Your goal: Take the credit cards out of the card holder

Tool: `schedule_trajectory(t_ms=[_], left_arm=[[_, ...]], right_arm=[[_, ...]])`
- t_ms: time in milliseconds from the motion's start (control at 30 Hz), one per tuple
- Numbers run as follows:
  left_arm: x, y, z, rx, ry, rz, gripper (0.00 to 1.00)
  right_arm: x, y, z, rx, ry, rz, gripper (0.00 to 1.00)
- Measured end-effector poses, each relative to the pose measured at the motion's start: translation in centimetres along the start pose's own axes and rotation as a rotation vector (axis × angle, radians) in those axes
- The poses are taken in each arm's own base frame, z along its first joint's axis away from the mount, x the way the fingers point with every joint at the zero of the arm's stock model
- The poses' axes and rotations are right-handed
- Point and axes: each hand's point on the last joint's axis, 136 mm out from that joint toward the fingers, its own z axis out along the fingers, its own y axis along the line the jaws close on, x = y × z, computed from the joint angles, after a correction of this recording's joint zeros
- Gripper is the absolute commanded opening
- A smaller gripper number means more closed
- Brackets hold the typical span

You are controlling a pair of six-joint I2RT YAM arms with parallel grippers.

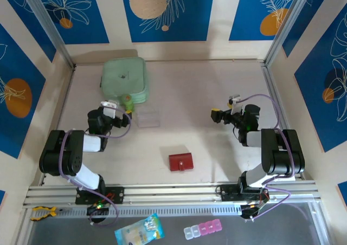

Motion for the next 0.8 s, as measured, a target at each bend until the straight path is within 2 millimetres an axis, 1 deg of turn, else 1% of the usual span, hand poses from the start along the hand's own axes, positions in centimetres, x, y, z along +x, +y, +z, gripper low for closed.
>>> schedule_trajectory(t_ms=[567,800], left_arm=[[0.02,0.03,0.00,-0.001,0.001,-0.001,1.00],[0.05,0.35,0.00,-0.020,0.002,-0.002,1.00]], right_arm=[[0.01,0.00,0.00,0.000,0.000,0.000,0.99],[0.00,0.00,0.00,0.000,0.000,0.000,0.99]])
